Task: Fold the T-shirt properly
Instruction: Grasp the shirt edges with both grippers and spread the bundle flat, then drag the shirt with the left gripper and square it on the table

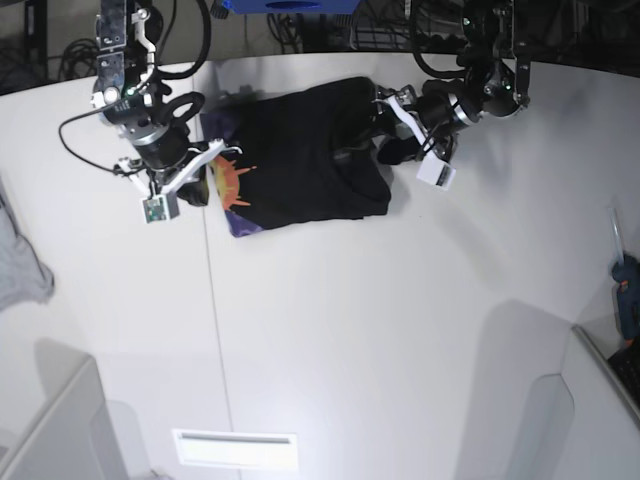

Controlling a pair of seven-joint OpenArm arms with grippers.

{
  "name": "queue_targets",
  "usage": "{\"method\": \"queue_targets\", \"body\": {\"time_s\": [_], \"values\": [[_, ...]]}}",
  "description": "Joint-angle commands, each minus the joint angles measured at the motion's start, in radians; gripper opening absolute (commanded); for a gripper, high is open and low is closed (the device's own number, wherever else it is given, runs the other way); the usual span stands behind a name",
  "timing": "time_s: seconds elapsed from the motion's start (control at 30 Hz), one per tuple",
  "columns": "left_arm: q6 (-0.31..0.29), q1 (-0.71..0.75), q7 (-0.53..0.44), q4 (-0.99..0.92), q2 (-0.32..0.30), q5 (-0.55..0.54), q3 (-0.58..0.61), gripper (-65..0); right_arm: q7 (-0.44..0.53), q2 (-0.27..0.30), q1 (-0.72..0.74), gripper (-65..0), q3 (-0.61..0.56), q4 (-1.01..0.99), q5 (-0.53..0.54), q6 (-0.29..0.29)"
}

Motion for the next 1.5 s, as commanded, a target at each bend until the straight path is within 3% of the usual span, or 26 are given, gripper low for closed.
{"method": "queue_targets", "body": {"time_s": [0.0, 0.27, 0.67, 0.87, 0.97, 1.1, 1.3, 1.47], "values": [[0.004, -0.012, -0.022, 0.001, -0.003, -0.025, 0.011, -20.1, 0.026, 0.005, 0.005, -65.0, 0.005, 0.020, 0.007, 0.010], [0.091, -0.081, -0.022, -0.096, 0.025, -0.025, 0.065, -20.1, 0.026, 0.009, 0.005, -65.0, 0.007, 0.020, 0.007, 0.010], [0.122, -0.155, -0.022, -0.234, 0.046, -0.017, 0.125, -20.7, 0.026, 0.006, 0.011, -65.0, 0.042, 0.020, 0.007, 0.010], [0.125, -0.163, -0.022, -0.239, 0.045, -0.017, 0.131, -39.5, 0.026, 0.008, 0.011, -65.0, 0.099, 0.020, 0.007, 0.017], [0.125, -0.181, -0.022, -0.242, 0.045, -0.017, 0.132, -49.5, 0.026, 0.002, 0.011, -65.0, 0.145, 0.020, 0.009, 0.083], [0.136, -0.206, -0.008, -0.269, 0.034, -0.017, 0.134, -63.2, 0.021, -0.047, 0.011, -65.0, 0.237, 0.017, 0.007, 0.155], [0.245, -0.293, 0.124, -0.308, 0.000, -0.017, 0.194, -65.0, 0.020, -0.061, 0.005, -65.0, 0.334, 0.014, 0.007, 0.222], [0.264, -0.381, 0.176, -0.302, -0.069, -0.017, 0.338, -65.0, 0.020, -0.061, -0.032, -65.0, 0.367, 0.012, 0.007, 0.228]]}}
